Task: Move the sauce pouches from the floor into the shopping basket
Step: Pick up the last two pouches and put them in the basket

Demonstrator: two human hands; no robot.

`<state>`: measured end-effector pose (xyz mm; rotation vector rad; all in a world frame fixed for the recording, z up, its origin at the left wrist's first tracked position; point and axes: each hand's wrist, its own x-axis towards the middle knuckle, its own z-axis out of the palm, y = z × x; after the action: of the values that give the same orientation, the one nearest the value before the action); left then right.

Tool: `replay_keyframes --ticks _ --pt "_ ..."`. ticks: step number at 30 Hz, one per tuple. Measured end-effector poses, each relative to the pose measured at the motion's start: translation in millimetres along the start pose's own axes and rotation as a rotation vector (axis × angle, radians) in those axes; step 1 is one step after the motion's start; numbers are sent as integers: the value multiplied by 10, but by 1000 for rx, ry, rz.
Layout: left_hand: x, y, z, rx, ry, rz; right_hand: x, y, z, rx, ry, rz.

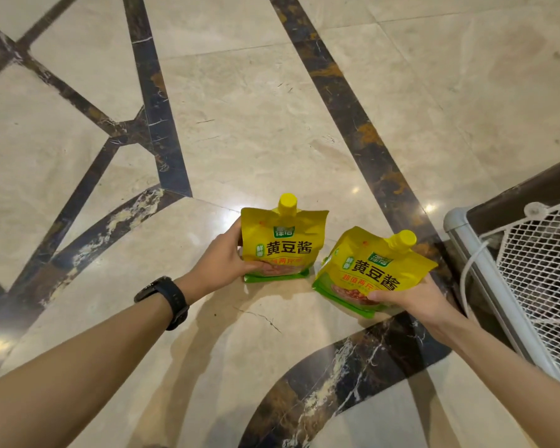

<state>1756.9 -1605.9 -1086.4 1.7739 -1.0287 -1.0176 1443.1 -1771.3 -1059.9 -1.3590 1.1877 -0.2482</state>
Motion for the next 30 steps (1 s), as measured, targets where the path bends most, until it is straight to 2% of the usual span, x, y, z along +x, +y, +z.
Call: replay_keyframes --ticks 7,12,17,20,23,27,30 --pt "12 -41 220 -194 77 -77 23 -7 73 -33 42 2" --pt "25 47 85 -310 55 -156 22 -26 87 -46 44 29" --pt "-222 -225 50 -365 12 -401 65 -40 78 16 50 32" --pt "-287 -321 57 -340 35 -471 96 -88 71 5 36 27" --pt "-300 -273 111 -302 41 -451 136 -266 23 -68 -61 31" --pt "-319 -304 126 -293 32 -444 193 -413 27 -85 -328 167" --pt "-316 -335 118 -274 37 -446 202 -231 298 -89 -328 234"
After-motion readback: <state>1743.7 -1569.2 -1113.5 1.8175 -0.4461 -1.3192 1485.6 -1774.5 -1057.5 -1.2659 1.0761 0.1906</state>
